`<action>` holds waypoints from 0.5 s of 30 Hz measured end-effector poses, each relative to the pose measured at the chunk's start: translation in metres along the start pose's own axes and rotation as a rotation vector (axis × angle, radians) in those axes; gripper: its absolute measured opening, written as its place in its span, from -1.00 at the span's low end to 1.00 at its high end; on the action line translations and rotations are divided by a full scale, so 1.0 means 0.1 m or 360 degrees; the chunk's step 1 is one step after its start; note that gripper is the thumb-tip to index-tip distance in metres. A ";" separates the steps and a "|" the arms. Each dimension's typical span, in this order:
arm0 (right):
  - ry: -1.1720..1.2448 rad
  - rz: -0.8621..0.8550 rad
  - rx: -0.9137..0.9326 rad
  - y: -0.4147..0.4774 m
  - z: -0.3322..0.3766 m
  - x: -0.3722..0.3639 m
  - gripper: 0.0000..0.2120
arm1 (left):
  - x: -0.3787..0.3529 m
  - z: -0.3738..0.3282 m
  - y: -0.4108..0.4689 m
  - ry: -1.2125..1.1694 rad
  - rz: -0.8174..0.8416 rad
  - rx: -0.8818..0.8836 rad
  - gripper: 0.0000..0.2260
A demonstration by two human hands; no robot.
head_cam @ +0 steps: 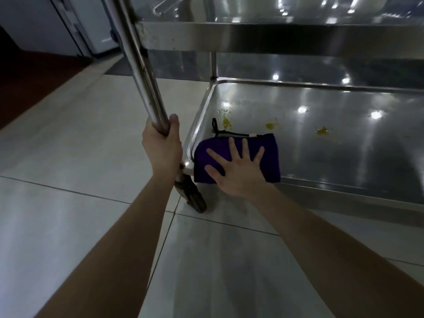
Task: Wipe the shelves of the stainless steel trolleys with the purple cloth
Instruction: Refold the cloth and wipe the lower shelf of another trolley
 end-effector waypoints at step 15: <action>0.0032 0.0130 -0.0312 2.17 -0.24 0.37 -0.23 | -0.06 0.12 0.11 -0.0070 0.0001 -0.0175 -0.68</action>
Point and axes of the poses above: each hand's wrist, its own y-axis towards the middle knuckle, its own x-axis out of the back of the hand, z = x × y, the point moved 7 cm from there along y, towards the middle knuckle, and after that the axes turned 3 degrees about -x, right-handed, at the moved point
